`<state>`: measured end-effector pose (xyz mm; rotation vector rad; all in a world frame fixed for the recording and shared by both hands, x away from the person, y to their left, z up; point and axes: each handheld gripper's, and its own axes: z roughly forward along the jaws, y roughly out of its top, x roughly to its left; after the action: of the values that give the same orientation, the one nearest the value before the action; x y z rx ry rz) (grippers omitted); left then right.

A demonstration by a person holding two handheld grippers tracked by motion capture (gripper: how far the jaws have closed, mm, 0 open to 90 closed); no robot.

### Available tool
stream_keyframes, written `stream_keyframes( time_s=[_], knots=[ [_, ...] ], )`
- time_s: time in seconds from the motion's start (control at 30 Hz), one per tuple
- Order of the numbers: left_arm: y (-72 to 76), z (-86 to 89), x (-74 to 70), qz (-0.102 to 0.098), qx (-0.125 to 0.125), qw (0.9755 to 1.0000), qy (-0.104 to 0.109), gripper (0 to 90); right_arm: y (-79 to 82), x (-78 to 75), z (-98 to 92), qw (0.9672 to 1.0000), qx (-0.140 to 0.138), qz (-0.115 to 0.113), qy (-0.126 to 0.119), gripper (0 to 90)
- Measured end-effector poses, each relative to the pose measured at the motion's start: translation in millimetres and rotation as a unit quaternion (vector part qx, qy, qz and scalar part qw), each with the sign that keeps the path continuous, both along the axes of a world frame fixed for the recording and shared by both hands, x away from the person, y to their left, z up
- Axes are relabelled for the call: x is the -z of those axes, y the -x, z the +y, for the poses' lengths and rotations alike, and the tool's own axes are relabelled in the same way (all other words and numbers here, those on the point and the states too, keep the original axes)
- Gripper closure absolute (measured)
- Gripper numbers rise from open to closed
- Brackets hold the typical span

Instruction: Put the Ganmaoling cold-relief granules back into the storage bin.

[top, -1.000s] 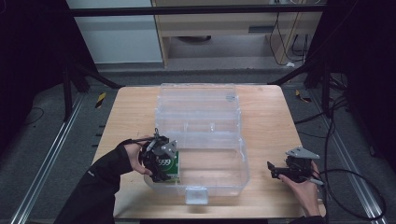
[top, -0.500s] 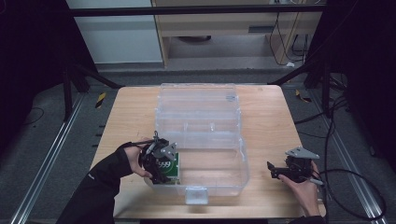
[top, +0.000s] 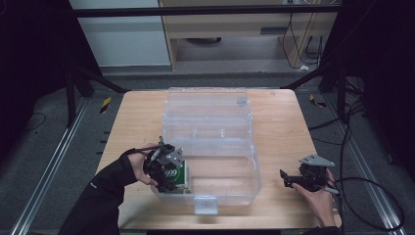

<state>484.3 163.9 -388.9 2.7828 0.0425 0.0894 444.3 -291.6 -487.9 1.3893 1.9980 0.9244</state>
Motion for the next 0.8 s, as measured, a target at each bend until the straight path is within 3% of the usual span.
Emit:
stream_keyframes(
  time_s=[0.17, 0.33, 0.53, 0.63, 0.67, 0.7, 0.77, 0.8],
  knots=[
    [2.1, 1.6, -17.4, -0.016, -0.003, 0.9997, 0.016, 13.6, 0.4, -0.6, 0.4, 1.0, 0.001, 0.002, -0.003, 0.5],
    [4.0, 8.7, -25.8, -0.027, -0.014, 0.999, 0.032, 15.4, 0.7, -1.5, -0.6, 1.0, 0.003, -0.001, 0.001, 0.7],
    [8.2, 25.5, -34.8, -0.045, -0.041, 0.9957, 0.069, 19.5, 1.7, -2.6, -0.7, 1.0, 0.006, -0.003, -0.001, 1.4],
    [10.8, 39.2, -40.1, -0.06, -0.067, 0.9916, 0.093, 21.2, 2.2, -3.0, -1.4, 0.9999, 0.009, -0.004, -0.003, 1.6],
    [10.8, 39.2, -40.1, -0.06, -0.067, 0.9916, 0.093, 21.5, 2.1, -3.1, -2.2, 0.9999, 0.009, -0.006, -0.002, 1.7],
    [12.6, 48.8, -43.4, -0.074, -0.089, 0.9872, 0.11, 21.5, 2.3, -3.1, -2.2, 0.9999, 0.01, -0.004, -0.004, 1.7],
    [14.1, 57.8, -45.8, -0.084, -0.109, 0.9823, 0.127, 21.7, 2.3, -2.8, -2.5, 0.9999, 0.01, -0.005, -0.002, 1.8],
    [15.0, 64.3, -46.4, -0.087, -0.126, 0.9786, 0.137, 22.4, 2.4, -2.8, -2.5, 0.9999, 0.01, -0.005, -0.002, 1.9]
  ],
)
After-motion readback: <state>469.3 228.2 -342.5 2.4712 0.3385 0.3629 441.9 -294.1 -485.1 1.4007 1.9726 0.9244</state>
